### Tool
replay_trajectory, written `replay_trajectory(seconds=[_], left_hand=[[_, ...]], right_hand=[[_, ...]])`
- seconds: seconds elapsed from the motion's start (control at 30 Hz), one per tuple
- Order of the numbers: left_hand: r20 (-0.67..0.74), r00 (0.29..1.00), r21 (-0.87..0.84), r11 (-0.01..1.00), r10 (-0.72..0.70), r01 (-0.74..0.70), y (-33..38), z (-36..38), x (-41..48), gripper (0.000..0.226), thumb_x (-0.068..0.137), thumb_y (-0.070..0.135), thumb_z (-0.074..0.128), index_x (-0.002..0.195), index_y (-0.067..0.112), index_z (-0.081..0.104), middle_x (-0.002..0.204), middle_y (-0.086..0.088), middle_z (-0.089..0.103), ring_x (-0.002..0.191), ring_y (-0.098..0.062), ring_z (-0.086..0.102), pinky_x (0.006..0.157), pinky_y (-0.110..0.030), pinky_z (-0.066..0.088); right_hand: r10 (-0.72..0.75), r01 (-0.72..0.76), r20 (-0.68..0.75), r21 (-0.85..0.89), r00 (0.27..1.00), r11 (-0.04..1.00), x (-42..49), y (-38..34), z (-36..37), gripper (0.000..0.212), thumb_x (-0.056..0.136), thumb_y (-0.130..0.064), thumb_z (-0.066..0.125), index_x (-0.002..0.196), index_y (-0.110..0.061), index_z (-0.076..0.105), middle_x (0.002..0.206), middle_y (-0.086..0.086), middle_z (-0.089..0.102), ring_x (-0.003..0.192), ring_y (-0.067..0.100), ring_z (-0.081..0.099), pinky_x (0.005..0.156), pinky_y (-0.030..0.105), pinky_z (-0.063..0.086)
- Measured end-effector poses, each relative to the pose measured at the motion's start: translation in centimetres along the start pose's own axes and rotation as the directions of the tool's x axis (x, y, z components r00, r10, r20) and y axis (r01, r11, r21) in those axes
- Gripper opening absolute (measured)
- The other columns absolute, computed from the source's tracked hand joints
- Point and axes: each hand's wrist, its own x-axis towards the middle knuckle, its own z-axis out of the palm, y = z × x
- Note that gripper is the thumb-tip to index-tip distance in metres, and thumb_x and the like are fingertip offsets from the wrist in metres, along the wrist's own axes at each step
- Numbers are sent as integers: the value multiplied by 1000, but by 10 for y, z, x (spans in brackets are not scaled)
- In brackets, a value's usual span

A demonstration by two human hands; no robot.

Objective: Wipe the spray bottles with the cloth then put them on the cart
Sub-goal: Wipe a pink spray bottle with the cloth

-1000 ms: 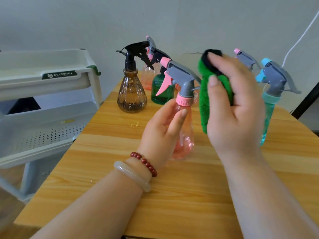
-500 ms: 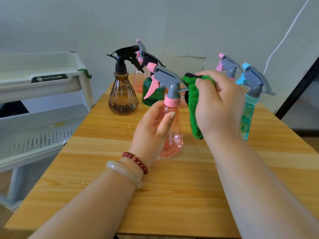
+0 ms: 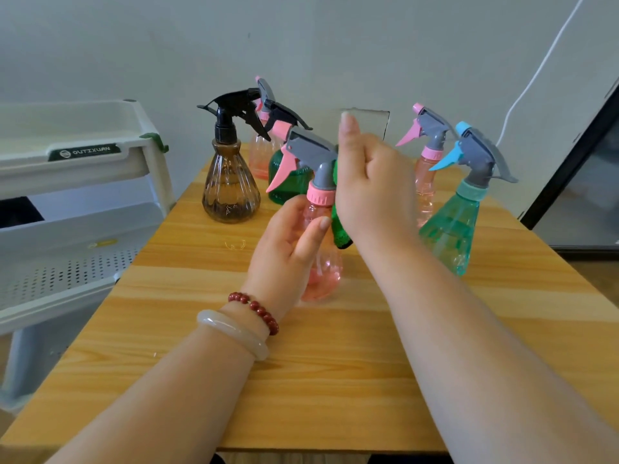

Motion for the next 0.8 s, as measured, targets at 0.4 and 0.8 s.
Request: replay_trajectory(seconds=[0.4, 0.8], left_hand=[[32, 998, -39, 997, -60, 61, -1, -1, 0, 19, 93, 59, 47, 110, 49, 47, 101, -3, 63, 77, -14, 62, 66, -18, 52], [14, 998, -19, 998, -66, 67, -7, 0, 0, 30, 83, 68, 41, 110, 57, 45, 101, 1, 64, 95, -14, 62, 85, -41, 54]], right_hand=[[-104, 103, 4, 138, 995, 985, 20, 6, -39, 22, 92, -16, 53, 112, -24, 59, 105, -18, 59, 98, -9, 55, 84, 6, 39], [-236, 187, 143, 289, 961, 939, 4, 28, -28, 37, 88, 7, 53, 105, -23, 69, 108, -16, 65, 108, -6, 59, 93, 11, 42]])
